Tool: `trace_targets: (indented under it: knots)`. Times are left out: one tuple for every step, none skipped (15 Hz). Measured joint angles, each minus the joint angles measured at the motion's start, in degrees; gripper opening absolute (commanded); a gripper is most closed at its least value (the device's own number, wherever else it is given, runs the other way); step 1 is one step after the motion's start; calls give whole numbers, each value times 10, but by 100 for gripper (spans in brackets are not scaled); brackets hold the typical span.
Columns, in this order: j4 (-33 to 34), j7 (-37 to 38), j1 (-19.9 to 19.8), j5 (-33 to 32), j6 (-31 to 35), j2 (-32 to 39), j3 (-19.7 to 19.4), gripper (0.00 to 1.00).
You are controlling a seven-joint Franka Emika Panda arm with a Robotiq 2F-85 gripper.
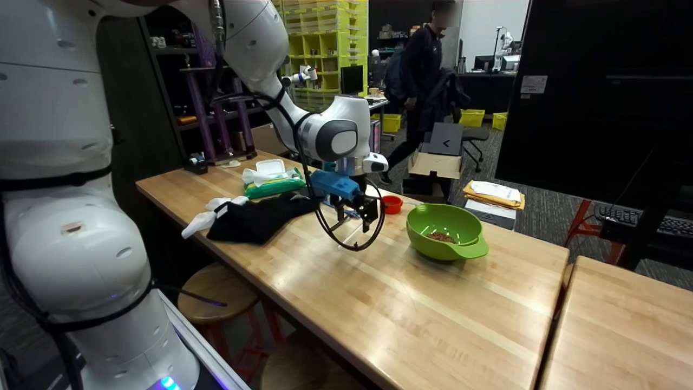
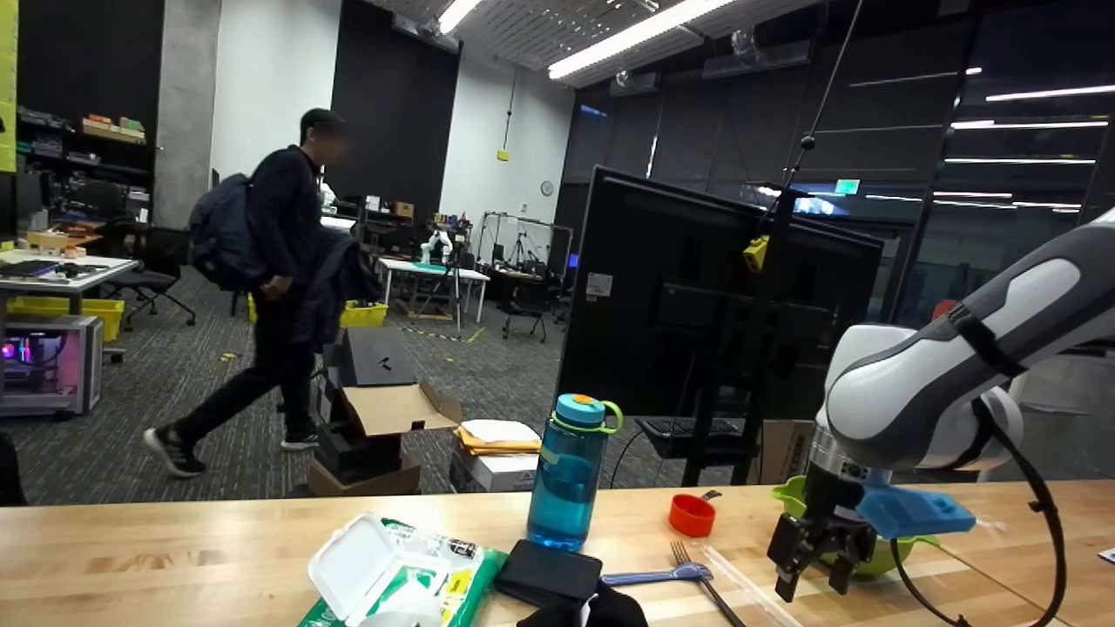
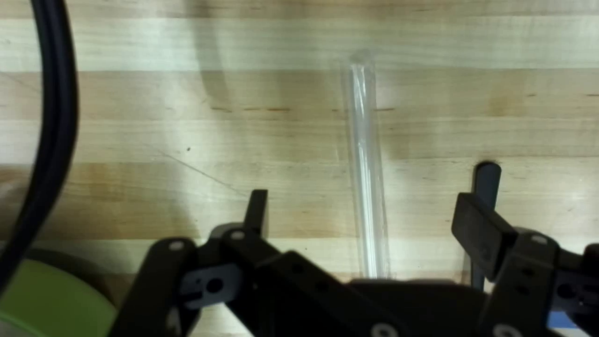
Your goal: Pick up the clear straw and put it in the lime green bowl
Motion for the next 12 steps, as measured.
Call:
trace_targets:
  knots:
    - [3, 1, 0, -4, 0, 4, 0, 100]
    - [6, 3, 0, -9, 0, 7, -1, 100]
    - [8, 7, 0, -16, -1, 10, -1, 100]
    - [11, 11, 0, -24, -1, 12, -1, 100]
    - [13, 17, 0, -33, -2, 14, -2, 100]
    - [15, 22, 0, -40, -3, 14, -2, 100]
    - [16, 24, 0, -43, -7, 14, -2, 100]
    - [19, 24, 0, -44, -14, 14, -2, 100]
    - [22, 23, 0, -43, -22, 14, -1, 100]
    - [26, 22, 0, -41, -32, 14, 0, 100]
    - [30, 21, 0, -40, -41, 14, 2, 100]
    - [33, 20, 0, -39, -48, 14, 3, 100]
